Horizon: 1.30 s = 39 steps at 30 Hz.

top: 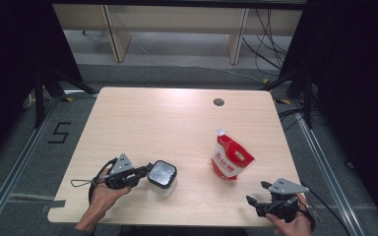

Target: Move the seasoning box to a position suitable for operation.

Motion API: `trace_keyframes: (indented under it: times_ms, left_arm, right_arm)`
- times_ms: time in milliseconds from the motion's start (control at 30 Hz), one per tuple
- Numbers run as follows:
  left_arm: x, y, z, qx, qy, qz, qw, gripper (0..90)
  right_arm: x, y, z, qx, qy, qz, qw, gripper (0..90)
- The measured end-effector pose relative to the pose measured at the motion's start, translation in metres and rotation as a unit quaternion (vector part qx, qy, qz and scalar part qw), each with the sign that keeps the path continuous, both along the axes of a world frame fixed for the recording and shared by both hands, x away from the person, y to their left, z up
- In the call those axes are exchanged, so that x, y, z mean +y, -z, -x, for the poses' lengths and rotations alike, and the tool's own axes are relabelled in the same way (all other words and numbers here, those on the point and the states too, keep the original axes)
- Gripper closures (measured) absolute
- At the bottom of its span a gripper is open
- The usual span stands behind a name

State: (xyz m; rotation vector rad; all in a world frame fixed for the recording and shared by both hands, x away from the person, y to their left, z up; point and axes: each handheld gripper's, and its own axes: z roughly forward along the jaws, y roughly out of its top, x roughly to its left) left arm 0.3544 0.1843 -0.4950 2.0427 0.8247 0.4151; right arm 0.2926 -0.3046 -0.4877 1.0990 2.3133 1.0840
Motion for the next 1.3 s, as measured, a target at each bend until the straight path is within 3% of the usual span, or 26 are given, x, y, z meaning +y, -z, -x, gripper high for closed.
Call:
trace_keyframes:
  times_ms: [100, 133, 167, 200, 233, 300, 400, 433, 467, 533, 600, 667, 733, 833, 900, 933, 1133, 1167, 1200, 1267, 1300]
  left_arm:
    - [-0.001, 0.001, 0.003, 0.000, -0.004, 0.011, 0.9999, 79.6]
    - [0.000, 0.001, 0.007, 0.008, -0.007, 0.019, 0.9998, 79.2]
    - [0.000, 0.001, 0.008, 0.007, -0.005, 0.018, 0.9998, 79.0]
    - [0.000, 0.001, 0.008, 0.007, -0.005, 0.018, 0.9998, 78.8]
    - [0.001, 0.000, 0.013, 0.001, 0.000, 0.010, 0.9999, 78.6]
    - [0.001, 0.001, 0.014, 0.001, 0.000, 0.015, 0.9999, 78.3]
    - [0.001, 0.000, 0.020, 0.013, 0.005, 0.017, 0.9998, 77.5]
    - [0.001, 0.000, 0.020, 0.013, 0.005, 0.017, 0.9998, 77.1]
    - [0.005, -0.001, 0.018, 0.007, 0.027, 0.000, 0.9996, 75.9]
    - [0.003, 0.001, 0.017, 0.013, 0.022, 0.010, 0.9996, 73.2]
    - [0.005, 0.002, 0.012, 0.006, 0.034, -0.004, 0.9994, 69.0]
    - [0.001, 0.003, 0.010, 0.004, 0.039, 0.013, 0.9991, 68.1]
    - [0.001, 0.002, 0.009, -0.004, 0.052, -0.004, 0.9986, 70.2]
    - [0.000, 0.004, 0.011, -0.003, 0.051, 0.002, 0.9987, 74.9]
    - [0.002, 0.002, 0.012, -0.007, 0.059, -0.015, 0.9981, 75.2]
    - [-0.001, 0.003, 0.015, 0.000, 0.050, -0.002, 0.9988, 75.1]
    - [-0.007, 0.000, 0.023, -0.006, 0.067, -0.025, 0.9974, 74.6]
    - [-0.008, 0.000, 0.024, 0.002, 0.057, -0.023, 0.9981, 74.6]
    - [-0.011, 0.001, 0.025, -0.005, 0.051, -0.010, 0.9986, 74.7]
    - [-0.014, 0.000, 0.026, -0.001, 0.053, -0.016, 0.9984, 74.6]
    - [-0.016, 0.002, 0.027, 0.000, 0.054, -0.003, 0.9985, 74.6]
  right_arm:
    - [0.000, 0.000, 0.000, 0.004, 0.000, -0.001, 1.0000, 23.7]
    - [0.001, 0.000, 0.000, 0.005, 0.000, -0.002, 1.0000, 23.7]
    - [0.000, 0.000, 0.000, -0.006, -0.002, 0.002, 1.0000, 23.7]
    - [0.000, 0.000, 0.000, -0.005, -0.002, 0.002, 1.0000, 23.7]
    - [0.002, 0.000, 0.003, 0.017, 0.012, -0.008, 0.9998, 23.7]
    - [0.001, 0.000, 0.001, 0.009, 0.006, -0.004, 0.9999, 23.7]
    - [0.001, 0.000, 0.001, 0.008, 0.005, -0.004, 0.9999, 23.7]
    - [0.001, 0.000, 0.001, 0.006, 0.004, -0.003, 1.0000, 23.7]
    - [0.002, 0.000, 0.001, 0.006, 0.004, -0.004, 1.0000, 23.7]
    - [0.001, 0.000, 0.001, 0.006, 0.005, -0.003, 1.0000, 23.6]
    - [0.001, 0.001, 0.001, 0.004, 0.006, -0.004, 1.0000, 23.7]
    - [0.002, 0.001, 0.001, 0.004, 0.004, -0.005, 1.0000, 23.7]
    - [0.002, 0.001, 0.001, 0.004, 0.004, -0.003, 1.0000, 23.7]
    - [0.002, 0.001, 0.001, 0.005, 0.003, -0.004, 1.0000, 23.7]
    - [0.002, 0.001, 0.001, 0.004, 0.003, -0.005, 1.0000, 23.7]
    - [0.002, 0.001, 0.001, 0.004, 0.003, -0.005, 1.0000, 23.7]
    - [0.003, 0.001, 0.002, 0.008, 0.005, -0.006, 0.9999, 23.7]
    - [0.002, 0.001, 0.000, 0.001, -0.005, -0.003, 1.0000, 23.8]
    - [0.003, 0.000, 0.003, 0.008, 0.008, -0.006, 0.9999, 24.0]
    - [0.002, 0.000, 0.001, -0.005, -0.003, 0.001, 1.0000, 24.0]
    - [0.002, 0.000, 0.001, -0.005, -0.003, 0.001, 1.0000, 24.1]
